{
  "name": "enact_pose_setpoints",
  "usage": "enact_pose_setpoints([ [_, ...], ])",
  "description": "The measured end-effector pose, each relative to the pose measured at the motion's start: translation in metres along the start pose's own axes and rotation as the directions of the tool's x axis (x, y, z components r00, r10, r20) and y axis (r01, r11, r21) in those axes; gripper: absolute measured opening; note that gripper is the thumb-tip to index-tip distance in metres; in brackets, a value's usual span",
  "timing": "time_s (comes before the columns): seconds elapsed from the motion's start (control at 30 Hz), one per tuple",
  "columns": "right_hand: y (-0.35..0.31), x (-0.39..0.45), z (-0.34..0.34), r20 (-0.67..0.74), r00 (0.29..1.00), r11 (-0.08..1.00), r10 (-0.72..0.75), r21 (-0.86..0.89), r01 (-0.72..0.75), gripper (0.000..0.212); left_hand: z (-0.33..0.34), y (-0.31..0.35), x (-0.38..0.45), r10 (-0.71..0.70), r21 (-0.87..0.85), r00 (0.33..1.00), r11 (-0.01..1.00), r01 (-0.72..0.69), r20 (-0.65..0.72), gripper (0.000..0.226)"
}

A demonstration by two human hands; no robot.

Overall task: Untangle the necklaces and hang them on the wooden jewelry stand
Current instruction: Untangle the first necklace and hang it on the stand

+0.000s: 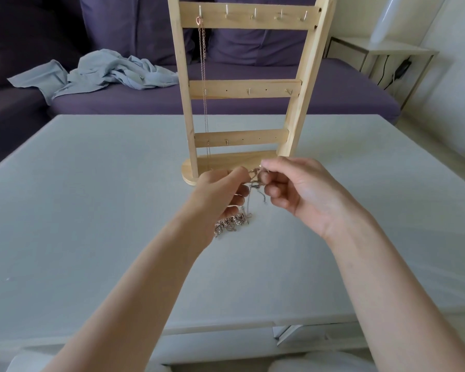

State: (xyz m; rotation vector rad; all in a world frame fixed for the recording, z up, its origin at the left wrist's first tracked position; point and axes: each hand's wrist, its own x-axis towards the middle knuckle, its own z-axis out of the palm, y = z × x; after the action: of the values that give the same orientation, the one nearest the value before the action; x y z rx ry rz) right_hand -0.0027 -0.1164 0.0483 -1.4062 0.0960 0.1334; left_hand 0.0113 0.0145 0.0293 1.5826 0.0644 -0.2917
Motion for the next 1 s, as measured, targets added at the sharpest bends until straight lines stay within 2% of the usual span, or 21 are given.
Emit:
enact_pose_setpoints([
  [0.13,0.0024,-0.0002,0.0007,0.066,0.998,0.993,0.008,-0.117,-0.001,0.018,0.0021,-0.0048,0.0062,0.136,0.138,0.98,0.984,-0.116,-0.144,0.015],
  [0.2,0.0033,0.0003,0.0014,0.039,0.999,0.99,0.017,-0.139,-0.011,0.018,0.0023,-0.006,0.0075,0.182,0.111,0.969,0.98,-0.165,-0.166,0.01],
  [0.37,0.0024,0.0009,-0.0007,-0.066,0.998,0.995,0.019,-0.091,-0.025,0.015,-0.0013,-0.0027,0.0094,0.17,-0.156,0.972,0.968,-0.195,-0.16,0.017],
  [0.47,0.0021,0.0012,-0.0006,-0.087,0.996,0.997,0.027,-0.072,-0.033,0.014,-0.0021,0.0011,0.0082,0.161,-0.288,0.973,0.936,-0.204,-0.165,0.006],
  [0.57,0.0032,0.0029,0.0005,-0.114,0.993,0.997,0.029,-0.061,-0.036,0.015,-0.0021,0.0019,0.008,0.158,-0.297,0.969,0.931,-0.21,-0.19,0.007],
  [0.7,0.0033,0.0052,0.0025,-0.12,0.993,1.0,0.012,0.006,-0.011,0.019,-0.0046,-0.0005,0.008,0.163,-0.249,0.966,0.945,-0.211,-0.201,0.019],
  [0.83,0.0035,0.0053,0.0035,-0.107,0.994,1.0,0.007,0.012,-0.006,0.021,-0.0029,-0.0045,0.0089,0.146,-0.171,0.967,0.968,-0.182,-0.207,0.019],
  [1.0,0.0058,0.0057,0.0037,-0.108,0.994,0.996,0.005,-0.092,-0.015,0.019,-0.0012,-0.0033,0.0091,0.115,-0.295,0.974,0.94,-0.17,-0.194,0.012],
])
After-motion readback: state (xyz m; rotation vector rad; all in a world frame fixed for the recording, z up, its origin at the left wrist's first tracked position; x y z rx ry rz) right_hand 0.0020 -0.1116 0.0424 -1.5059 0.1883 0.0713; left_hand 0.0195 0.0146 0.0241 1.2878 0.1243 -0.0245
